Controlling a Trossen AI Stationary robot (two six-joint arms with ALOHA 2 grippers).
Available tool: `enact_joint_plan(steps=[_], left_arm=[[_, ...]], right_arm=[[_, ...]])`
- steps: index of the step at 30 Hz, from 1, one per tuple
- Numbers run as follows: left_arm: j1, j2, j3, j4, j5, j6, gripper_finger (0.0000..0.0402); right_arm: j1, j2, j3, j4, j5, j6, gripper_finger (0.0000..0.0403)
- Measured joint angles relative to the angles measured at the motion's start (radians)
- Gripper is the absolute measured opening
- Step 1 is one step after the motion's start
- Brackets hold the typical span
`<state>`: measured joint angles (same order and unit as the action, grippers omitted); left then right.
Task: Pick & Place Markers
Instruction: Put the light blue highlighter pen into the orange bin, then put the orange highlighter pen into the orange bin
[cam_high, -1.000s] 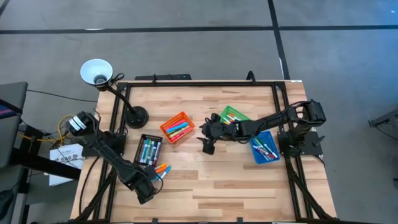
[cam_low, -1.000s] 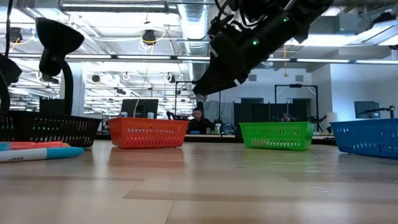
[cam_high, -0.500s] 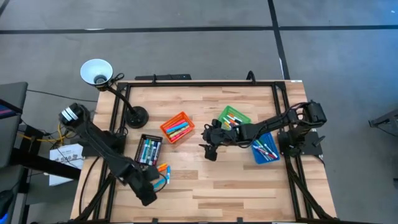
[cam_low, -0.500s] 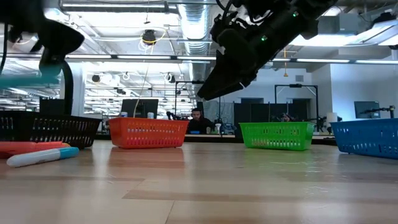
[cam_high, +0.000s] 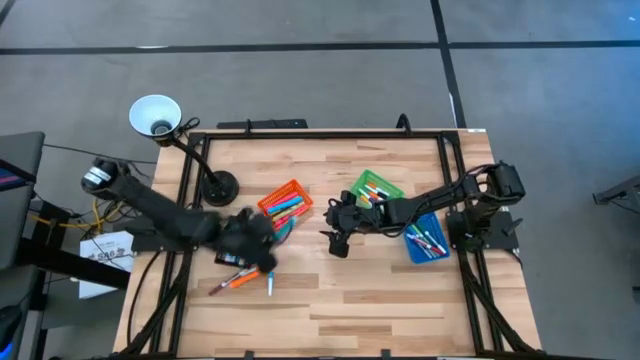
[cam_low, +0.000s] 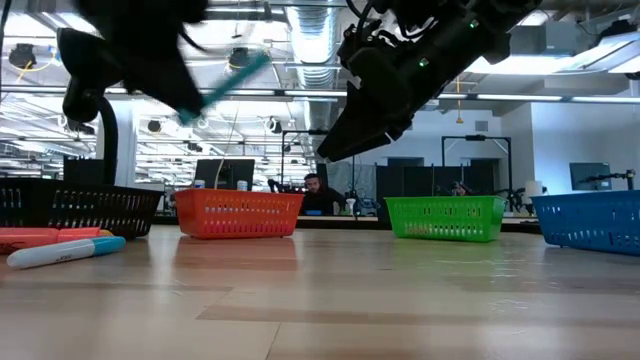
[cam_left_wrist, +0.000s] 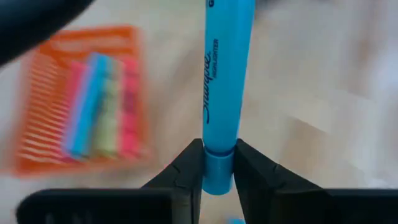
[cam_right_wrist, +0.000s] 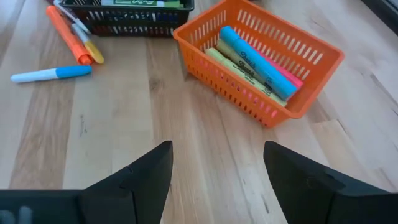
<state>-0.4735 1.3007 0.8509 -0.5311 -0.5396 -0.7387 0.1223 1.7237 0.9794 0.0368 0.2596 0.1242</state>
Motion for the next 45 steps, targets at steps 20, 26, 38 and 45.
enact_joint_plan(steps=[20, 26, 38, 45], left_arm=[[0.516, 0.244, 0.0, 0.006, 0.242, 0.212, 0.0107], [0.498, 0.177, 0.0, 0.008, 0.26, 0.265, 0.012], [0.09, -0.084, 0.001, 0.024, 0.326, -0.038, 0.0104], [-0.157, -0.009, 0.001, 0.026, 0.31, -0.356, 0.0104]], right_arm=[[0.0, 0.0, 0.0, -0.091, 0.001, 0.0, 0.0244], [0.0, 0.0, 0.0, -0.089, 0.001, 0.0, 0.0244], [-0.028, 0.0, 0.0, -0.085, 0.002, -0.001, 0.0244], [-0.071, 0.0, 0.0, -0.081, 0.001, -0.001, 0.0244]])
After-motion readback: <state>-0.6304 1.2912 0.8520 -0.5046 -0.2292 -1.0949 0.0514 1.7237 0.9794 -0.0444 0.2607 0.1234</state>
